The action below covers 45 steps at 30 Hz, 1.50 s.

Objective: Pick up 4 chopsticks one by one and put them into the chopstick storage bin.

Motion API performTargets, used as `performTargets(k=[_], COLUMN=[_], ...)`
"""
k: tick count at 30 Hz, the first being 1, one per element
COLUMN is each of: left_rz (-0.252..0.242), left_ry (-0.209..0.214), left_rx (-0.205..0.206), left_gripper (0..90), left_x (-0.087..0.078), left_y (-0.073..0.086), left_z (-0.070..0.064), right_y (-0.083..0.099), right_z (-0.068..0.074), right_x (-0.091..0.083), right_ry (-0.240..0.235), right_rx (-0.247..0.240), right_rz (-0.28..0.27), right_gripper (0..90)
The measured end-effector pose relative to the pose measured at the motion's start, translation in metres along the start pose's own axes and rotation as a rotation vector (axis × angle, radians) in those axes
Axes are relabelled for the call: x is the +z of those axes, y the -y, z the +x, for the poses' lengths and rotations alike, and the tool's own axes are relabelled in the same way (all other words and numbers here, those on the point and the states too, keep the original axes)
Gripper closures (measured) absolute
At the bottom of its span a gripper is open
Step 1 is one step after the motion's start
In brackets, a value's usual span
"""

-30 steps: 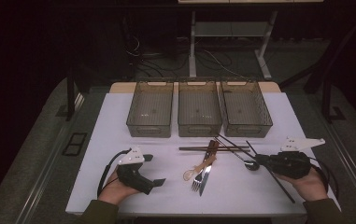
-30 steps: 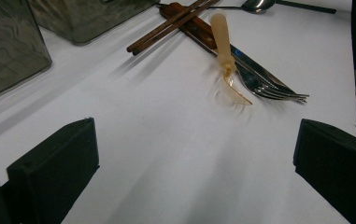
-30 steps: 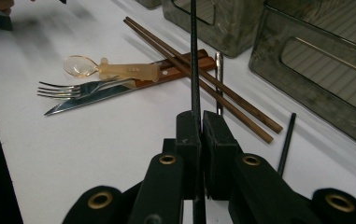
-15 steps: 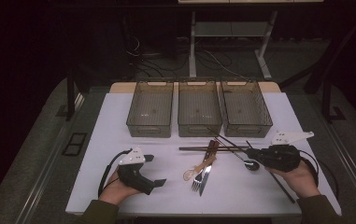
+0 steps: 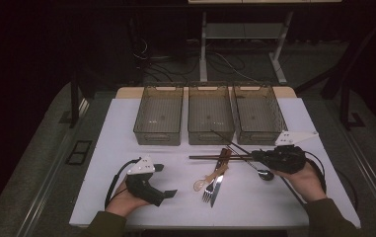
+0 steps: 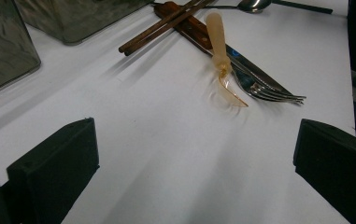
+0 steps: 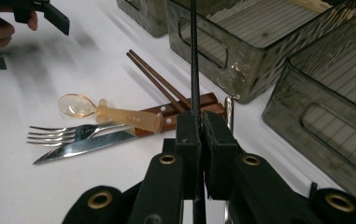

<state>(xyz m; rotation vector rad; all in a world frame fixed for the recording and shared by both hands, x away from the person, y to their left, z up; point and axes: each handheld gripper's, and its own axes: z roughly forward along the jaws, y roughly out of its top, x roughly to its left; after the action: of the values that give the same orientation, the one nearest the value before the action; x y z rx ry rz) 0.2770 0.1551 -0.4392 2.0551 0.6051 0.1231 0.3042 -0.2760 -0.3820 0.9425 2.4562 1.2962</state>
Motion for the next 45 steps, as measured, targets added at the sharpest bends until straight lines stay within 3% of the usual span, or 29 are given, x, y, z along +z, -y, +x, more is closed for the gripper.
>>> performTargets(k=[16, 29, 45], left_rz=[0.014, 0.012, 0.000], left_ry=[-0.018, -0.014, -0.010], left_rx=[0.019, 0.017, 0.013], left_gripper=[0.0, 0.0, 0.0], left_x=[-0.001, -0.001, -0.001], left_y=[0.000, 0.000, 0.000], left_z=[0.002, 0.001, 0.001], right_y=[-0.024, -0.041, -0.079], right_z=[0.003, 0.007, 0.015], right_x=[0.027, 0.045, 0.068], right_ry=[-0.017, 0.012, 0.040], right_rx=[-0.005, 0.026, 0.024], right_rz=[-0.008, 0.003, 0.025], right_gripper=[85.9, 85.8, 85.8])
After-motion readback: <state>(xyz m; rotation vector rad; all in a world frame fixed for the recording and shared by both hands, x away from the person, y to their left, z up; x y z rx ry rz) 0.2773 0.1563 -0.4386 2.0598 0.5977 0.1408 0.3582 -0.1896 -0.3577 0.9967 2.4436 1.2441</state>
